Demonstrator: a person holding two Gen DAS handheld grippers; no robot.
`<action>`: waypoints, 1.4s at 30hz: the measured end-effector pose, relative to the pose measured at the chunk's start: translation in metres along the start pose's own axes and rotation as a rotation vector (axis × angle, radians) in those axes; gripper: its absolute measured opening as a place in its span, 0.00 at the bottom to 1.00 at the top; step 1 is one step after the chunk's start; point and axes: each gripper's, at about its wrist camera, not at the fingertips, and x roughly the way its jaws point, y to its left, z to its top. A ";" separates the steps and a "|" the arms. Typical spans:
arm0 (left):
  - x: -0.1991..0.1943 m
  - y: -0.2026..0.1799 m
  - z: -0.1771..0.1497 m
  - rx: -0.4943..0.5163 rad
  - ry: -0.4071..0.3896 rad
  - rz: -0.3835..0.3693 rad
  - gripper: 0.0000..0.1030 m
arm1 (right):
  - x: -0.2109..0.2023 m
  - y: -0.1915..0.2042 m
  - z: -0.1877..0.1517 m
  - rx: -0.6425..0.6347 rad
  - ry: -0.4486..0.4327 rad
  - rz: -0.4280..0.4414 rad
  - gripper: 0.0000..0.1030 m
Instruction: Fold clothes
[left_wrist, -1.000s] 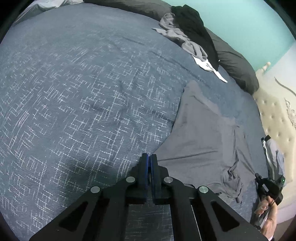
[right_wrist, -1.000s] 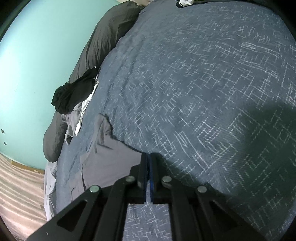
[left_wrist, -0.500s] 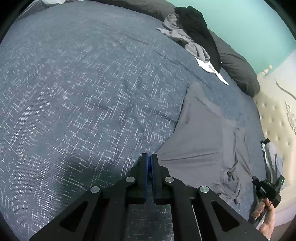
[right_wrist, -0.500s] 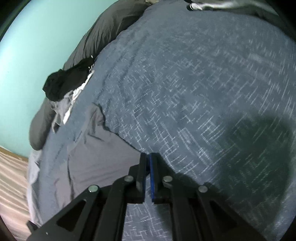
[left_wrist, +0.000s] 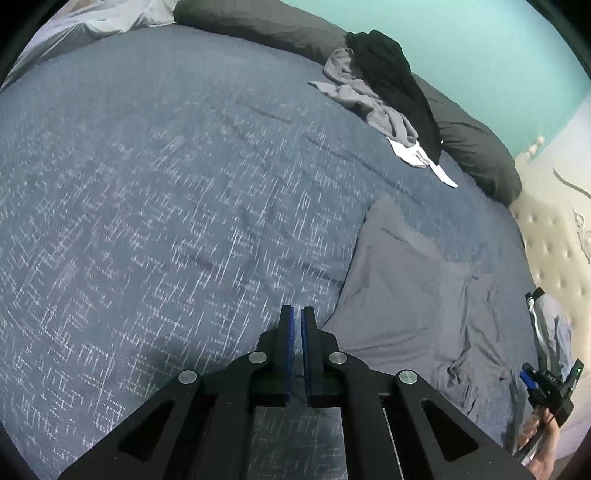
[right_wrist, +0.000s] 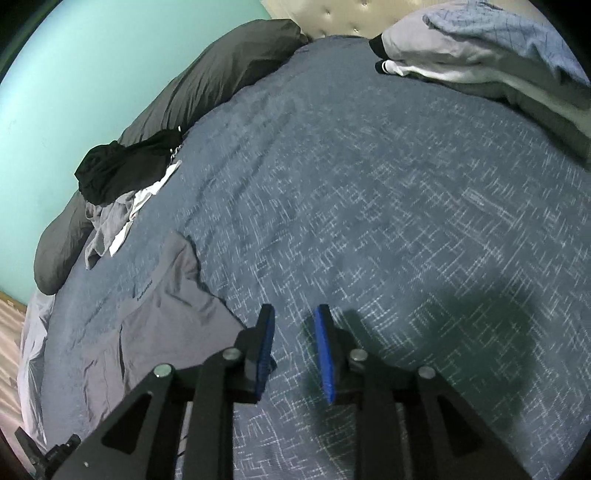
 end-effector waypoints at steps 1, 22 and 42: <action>0.000 -0.001 0.002 0.000 -0.003 -0.001 0.04 | 0.000 0.000 0.000 -0.002 -0.001 -0.001 0.22; 0.053 -0.049 0.057 0.094 0.044 -0.066 0.19 | 0.022 0.049 0.009 -0.125 0.107 0.143 0.38; 0.127 -0.078 0.113 0.138 0.187 -0.117 0.20 | 0.127 0.139 0.079 -0.358 0.280 0.139 0.39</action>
